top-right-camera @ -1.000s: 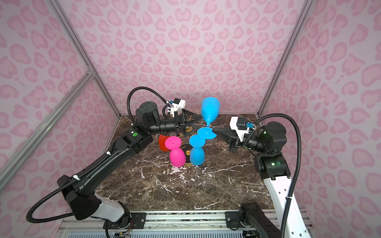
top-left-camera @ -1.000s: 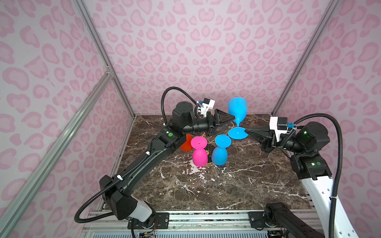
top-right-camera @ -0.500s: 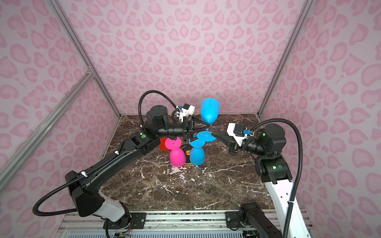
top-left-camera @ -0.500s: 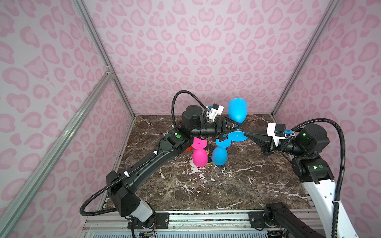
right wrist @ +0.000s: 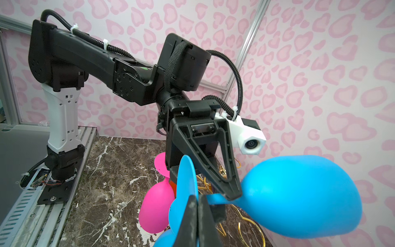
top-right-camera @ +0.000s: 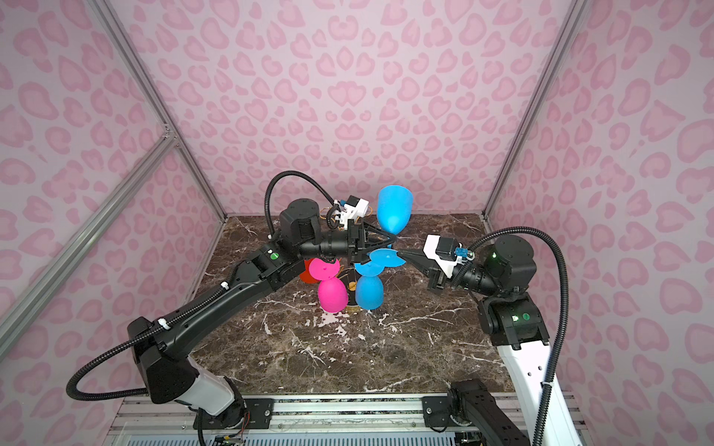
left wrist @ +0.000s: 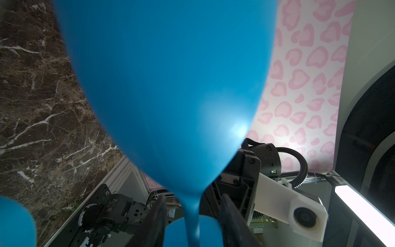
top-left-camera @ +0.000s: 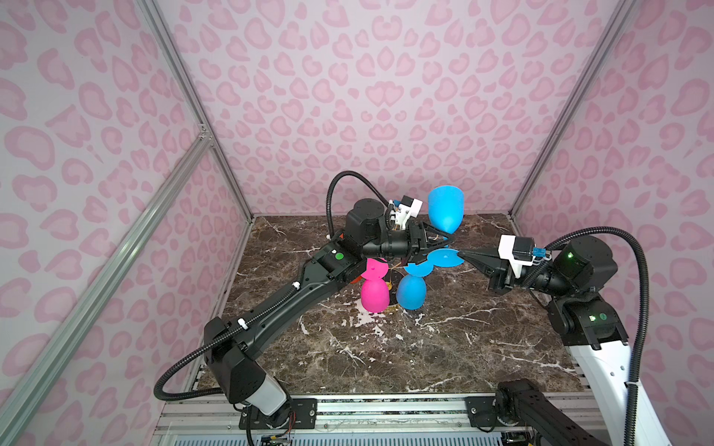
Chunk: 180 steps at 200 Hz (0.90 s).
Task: Take the wine glass off the wine glass rack
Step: Pick up the wine glass from the wine glass rack.
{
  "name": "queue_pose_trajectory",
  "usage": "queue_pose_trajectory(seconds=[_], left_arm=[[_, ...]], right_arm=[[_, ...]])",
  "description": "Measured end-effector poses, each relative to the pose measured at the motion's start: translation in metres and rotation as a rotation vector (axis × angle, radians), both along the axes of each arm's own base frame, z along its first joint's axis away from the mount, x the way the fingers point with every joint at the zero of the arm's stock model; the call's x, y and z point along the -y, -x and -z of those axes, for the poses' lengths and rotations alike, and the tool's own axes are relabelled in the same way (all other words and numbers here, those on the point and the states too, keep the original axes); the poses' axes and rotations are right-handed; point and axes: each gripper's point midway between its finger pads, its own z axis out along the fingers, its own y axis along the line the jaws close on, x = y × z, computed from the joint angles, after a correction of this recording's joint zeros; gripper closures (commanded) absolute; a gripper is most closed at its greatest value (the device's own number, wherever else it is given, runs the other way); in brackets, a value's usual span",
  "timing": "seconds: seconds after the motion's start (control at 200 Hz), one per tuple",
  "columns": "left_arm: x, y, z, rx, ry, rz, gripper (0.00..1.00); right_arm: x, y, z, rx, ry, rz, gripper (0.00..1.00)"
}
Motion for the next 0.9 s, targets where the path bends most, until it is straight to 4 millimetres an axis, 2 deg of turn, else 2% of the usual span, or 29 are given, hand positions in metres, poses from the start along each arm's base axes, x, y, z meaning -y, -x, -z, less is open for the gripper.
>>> queue_pose_trajectory(seconds=[0.05,0.06,0.125,0.395,0.575,0.9], left_arm=[[0.0006,0.0001,-0.0009,0.004,0.003,-0.001,0.63],[0.0007,0.0003,-0.0011,0.004,0.004,-0.001,0.66],[0.0014,0.0004,-0.0014,0.001,0.007,-0.001,0.70],[0.0041,-0.0011,0.0018,-0.015,0.005,-0.001,0.78],[0.0046,-0.0001,0.0018,-0.016,0.005,0.003,0.88],[0.0052,0.0010,0.0033,-0.035,0.003,0.006,0.96]], right_arm=[[0.0000,-0.0002,0.0008,-0.005,0.001,0.001,1.00],[-0.0001,-0.0004,0.0010,-0.006,0.001,0.001,1.00],[-0.0006,-0.0005,0.0018,-0.009,0.002,0.000,1.00],[-0.0019,0.0009,0.0011,-0.005,0.002,-0.003,1.00],[-0.0026,0.0016,0.0008,0.008,0.007,-0.003,1.00],[-0.0033,0.0012,0.0019,0.014,0.011,0.006,1.00]])
